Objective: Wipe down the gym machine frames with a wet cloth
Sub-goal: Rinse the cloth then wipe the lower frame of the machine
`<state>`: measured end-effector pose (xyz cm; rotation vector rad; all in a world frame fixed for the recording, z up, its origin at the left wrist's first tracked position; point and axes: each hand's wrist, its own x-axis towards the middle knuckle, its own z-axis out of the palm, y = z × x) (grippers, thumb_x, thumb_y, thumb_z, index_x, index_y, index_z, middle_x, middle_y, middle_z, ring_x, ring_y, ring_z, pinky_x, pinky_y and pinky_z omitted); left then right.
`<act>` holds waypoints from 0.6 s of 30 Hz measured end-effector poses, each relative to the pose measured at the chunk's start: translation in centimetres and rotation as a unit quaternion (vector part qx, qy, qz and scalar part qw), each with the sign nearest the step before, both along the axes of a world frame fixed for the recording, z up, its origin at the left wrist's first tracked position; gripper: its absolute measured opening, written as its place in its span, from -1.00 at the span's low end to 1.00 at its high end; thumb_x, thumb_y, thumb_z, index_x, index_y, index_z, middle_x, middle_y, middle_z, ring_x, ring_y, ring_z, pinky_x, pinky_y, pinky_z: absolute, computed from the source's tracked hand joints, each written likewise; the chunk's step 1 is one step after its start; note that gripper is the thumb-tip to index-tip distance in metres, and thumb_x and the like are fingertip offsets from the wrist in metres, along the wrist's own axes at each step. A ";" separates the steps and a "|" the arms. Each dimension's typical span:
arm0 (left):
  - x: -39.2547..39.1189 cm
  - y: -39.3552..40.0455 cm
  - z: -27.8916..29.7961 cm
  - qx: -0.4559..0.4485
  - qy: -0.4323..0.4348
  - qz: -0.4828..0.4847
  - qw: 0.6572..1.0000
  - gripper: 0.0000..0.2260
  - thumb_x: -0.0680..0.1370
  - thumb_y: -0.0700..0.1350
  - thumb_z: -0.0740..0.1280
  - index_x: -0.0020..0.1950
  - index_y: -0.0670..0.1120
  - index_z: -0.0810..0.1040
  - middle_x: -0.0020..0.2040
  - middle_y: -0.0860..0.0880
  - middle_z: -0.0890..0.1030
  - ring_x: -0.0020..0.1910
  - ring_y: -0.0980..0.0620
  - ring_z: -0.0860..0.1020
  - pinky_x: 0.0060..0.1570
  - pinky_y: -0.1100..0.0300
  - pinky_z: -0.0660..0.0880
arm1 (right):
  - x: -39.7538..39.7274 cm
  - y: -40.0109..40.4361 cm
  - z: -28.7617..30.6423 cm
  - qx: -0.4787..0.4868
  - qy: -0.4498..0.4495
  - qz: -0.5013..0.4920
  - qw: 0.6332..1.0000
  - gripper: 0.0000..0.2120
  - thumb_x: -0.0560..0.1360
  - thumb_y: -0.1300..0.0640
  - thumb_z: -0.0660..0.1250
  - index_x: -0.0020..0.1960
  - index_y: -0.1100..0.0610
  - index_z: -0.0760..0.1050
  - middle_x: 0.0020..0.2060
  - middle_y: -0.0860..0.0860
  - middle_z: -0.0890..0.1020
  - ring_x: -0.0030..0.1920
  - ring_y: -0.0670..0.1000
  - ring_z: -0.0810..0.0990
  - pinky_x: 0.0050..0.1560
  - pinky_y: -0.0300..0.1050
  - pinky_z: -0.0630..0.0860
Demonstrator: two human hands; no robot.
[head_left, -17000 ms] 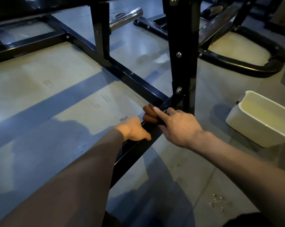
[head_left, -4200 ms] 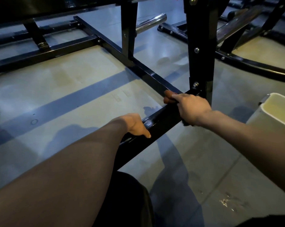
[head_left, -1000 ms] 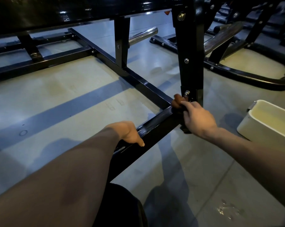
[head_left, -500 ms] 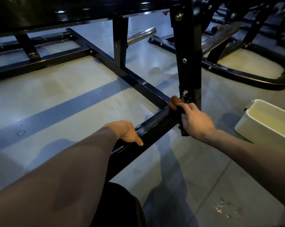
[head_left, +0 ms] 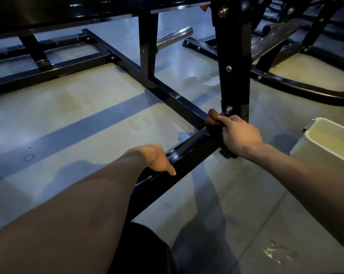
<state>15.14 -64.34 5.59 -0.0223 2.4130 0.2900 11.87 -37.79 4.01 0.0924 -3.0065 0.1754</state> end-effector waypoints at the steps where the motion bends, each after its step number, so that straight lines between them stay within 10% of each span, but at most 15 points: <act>1: -0.1 -0.1 0.0 0.000 -0.001 -0.001 1.000 -0.42 0.43 0.26 0.52 0.21 -0.15 0.55 0.06 -0.13 0.57 0.06 -0.17 0.59 0.21 -0.05 0.56 | 0.4 -1.1 0.2 0.005 -0.010 0.003 1.000 -0.54 0.67 0.06 0.18 0.54 -0.15 0.28 0.42 0.06 0.45 0.10 0.28 0.64 0.03 0.14 0.60; 8: 0.1 -0.1 -0.6 -0.002 0.024 -0.011 1.000 -0.43 0.44 0.28 0.50 0.22 -0.14 0.62 0.03 -0.07 0.63 -0.01 -0.08 0.61 0.04 0.11 0.55 | 4.6 -6.4 0.5 0.027 -0.033 0.316 0.948 -0.49 0.67 -0.02 0.22 0.60 -0.16 0.25 0.44 -0.02 0.42 0.03 0.08 0.67 -0.16 0.02 0.63; 15: -0.1 -0.3 -0.4 0.002 0.019 -0.025 1.000 -0.36 0.43 0.29 0.51 0.26 -0.19 0.58 0.02 -0.11 0.58 -0.03 -0.12 0.57 0.10 0.05 0.58 | -2.9 -1.1 1.7 0.074 -0.065 0.042 0.994 -0.57 0.69 0.04 0.14 0.55 -0.14 0.29 0.31 0.09 0.46 0.08 0.19 0.61 0.03 0.15 0.61; 18: 0.0 -0.5 -0.4 -0.003 0.022 -0.033 0.999 -0.37 0.43 0.32 0.50 0.23 -0.17 0.60 0.10 -0.14 0.63 0.01 -0.13 0.59 0.06 0.08 0.55 | -1.3 -4.6 2.6 0.083 -0.072 0.102 0.989 -0.53 0.67 0.08 0.16 0.56 -0.12 0.28 0.36 0.07 0.48 0.13 0.19 0.63 0.08 0.12 0.62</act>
